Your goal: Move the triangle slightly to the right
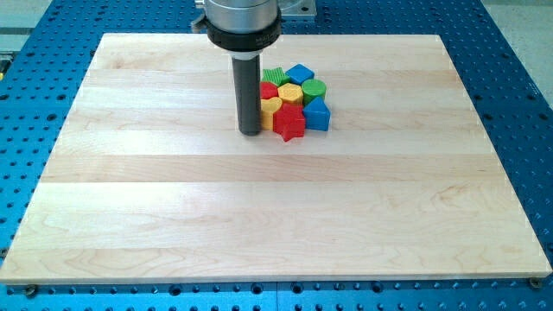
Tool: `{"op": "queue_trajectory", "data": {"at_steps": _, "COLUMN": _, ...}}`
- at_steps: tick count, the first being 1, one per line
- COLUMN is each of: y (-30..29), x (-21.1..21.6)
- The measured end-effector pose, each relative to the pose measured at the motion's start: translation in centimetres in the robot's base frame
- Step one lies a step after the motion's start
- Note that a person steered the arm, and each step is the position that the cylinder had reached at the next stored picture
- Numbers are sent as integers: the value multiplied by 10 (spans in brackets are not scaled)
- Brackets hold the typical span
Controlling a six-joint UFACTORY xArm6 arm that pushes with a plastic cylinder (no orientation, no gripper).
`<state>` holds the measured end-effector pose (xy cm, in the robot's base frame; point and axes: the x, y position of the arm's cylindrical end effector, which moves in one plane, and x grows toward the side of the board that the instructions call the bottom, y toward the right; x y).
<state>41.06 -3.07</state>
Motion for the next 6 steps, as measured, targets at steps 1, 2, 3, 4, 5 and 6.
{"op": "queue_trajectory", "data": {"at_steps": 1, "y": 3, "x": 1}}
{"op": "queue_trajectory", "data": {"at_steps": 2, "y": -5, "x": 17}}
{"op": "queue_trajectory", "data": {"at_steps": 3, "y": 19, "x": 37}}
{"op": "queue_trajectory", "data": {"at_steps": 4, "y": 52, "x": 33}}
{"op": "queue_trajectory", "data": {"at_steps": 5, "y": 79, "x": 25}}
{"op": "queue_trajectory", "data": {"at_steps": 6, "y": 88, "x": 32}}
